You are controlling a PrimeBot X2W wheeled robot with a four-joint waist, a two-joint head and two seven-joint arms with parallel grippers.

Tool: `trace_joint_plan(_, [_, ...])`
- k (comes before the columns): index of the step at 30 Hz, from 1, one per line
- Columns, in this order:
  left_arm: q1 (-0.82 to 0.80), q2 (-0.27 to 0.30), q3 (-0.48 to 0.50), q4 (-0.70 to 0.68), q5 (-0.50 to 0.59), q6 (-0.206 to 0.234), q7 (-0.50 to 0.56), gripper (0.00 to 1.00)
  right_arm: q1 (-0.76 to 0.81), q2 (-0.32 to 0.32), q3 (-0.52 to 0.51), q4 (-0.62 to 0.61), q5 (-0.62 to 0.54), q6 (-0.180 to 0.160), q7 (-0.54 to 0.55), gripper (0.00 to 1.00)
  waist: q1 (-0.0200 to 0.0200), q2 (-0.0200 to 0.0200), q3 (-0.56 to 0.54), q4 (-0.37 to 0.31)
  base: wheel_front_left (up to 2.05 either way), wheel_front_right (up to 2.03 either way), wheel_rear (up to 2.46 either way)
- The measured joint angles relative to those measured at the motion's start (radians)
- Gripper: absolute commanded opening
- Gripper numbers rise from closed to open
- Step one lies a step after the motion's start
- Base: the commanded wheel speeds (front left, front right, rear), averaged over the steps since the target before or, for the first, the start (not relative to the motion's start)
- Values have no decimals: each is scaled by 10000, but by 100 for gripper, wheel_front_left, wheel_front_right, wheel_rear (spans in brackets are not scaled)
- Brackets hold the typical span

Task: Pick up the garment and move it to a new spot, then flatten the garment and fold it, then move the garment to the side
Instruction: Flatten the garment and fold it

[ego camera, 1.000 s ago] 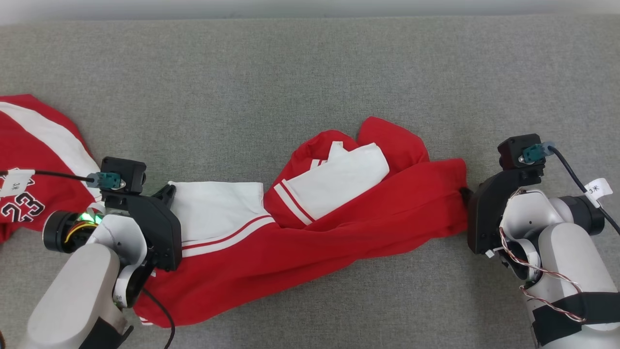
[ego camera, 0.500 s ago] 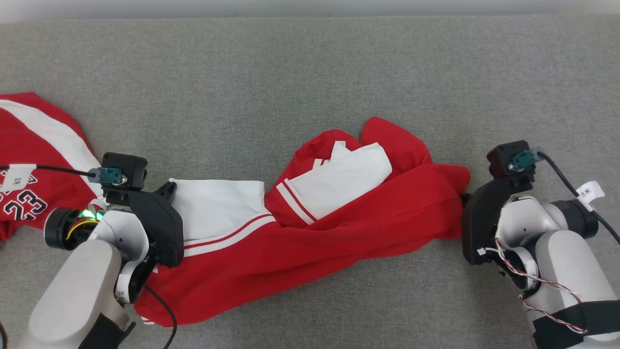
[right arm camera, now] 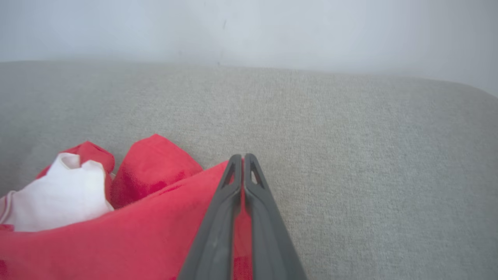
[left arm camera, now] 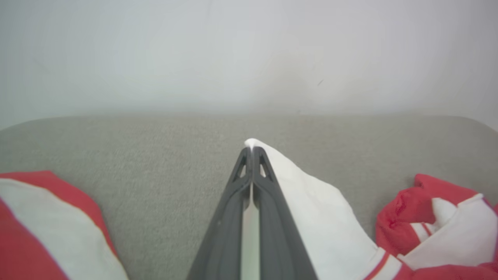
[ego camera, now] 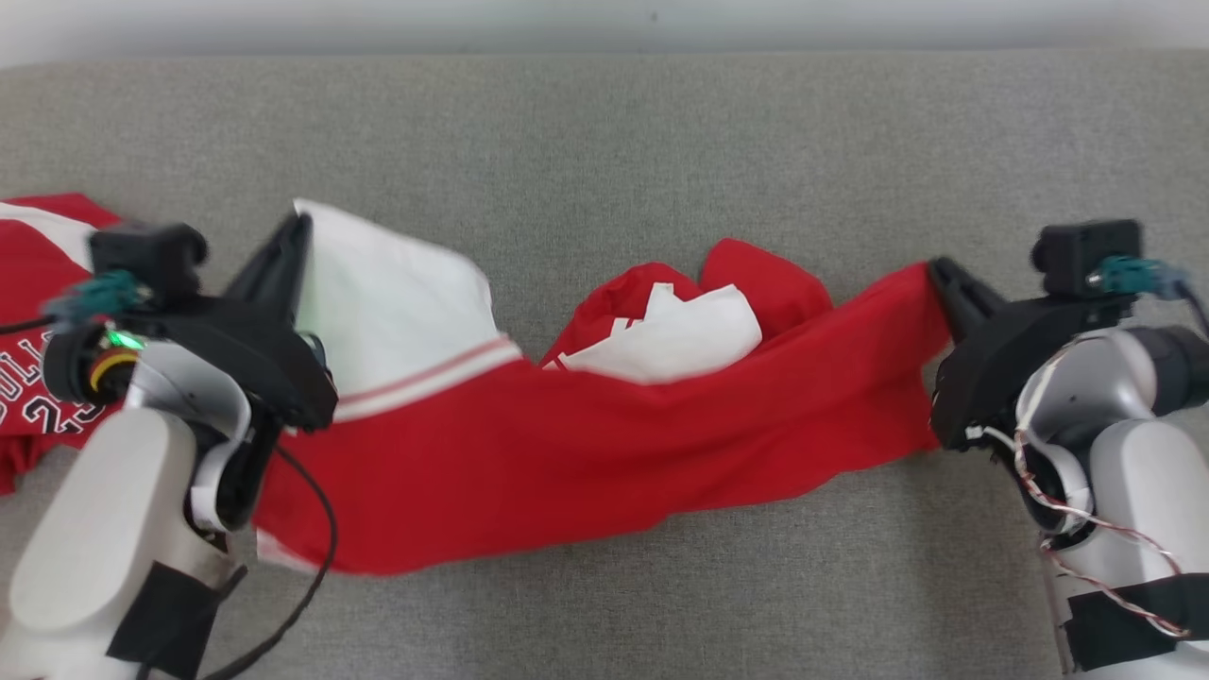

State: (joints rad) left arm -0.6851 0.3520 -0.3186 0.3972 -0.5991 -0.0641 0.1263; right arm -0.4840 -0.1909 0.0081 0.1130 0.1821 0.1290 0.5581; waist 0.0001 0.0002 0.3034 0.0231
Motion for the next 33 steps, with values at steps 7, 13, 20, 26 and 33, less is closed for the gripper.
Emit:
trace_joint_plan(7, [-219,-113,717,-1306,-339,27,-1264,0,-97,-79,-493,-928,840,0,-901,0,-1,-1,-428,-44,0,0,0])
trace_joint_plan(13, [-711,-293,1193,-2299,-765,113,-1701,0,-523,-180,-621,-1461,1283,0,-1262,0,-2,-1,-711,-199,0,0,0])
trace_joint_plan(20, [-2021,-598,1923,-2807,-1632,301,-1628,0,-2223,-556,-267,-1685,1352,0,-1651,0,-1,-1,-480,-536,0,0,0])
trace_joint_plan(26, [-3825,-761,2389,-2669,-1847,755,-1820,0,-4610,-169,-290,-550,734,0,-2420,0,0,-1,338,-797,0,0,0])
trace_joint_plan(33, [-6247,-403,2462,-1964,-391,1185,-3312,0,-7217,884,-1129,1469,-616,0,-4199,0,2,0,1648,-1193,0,0,0])
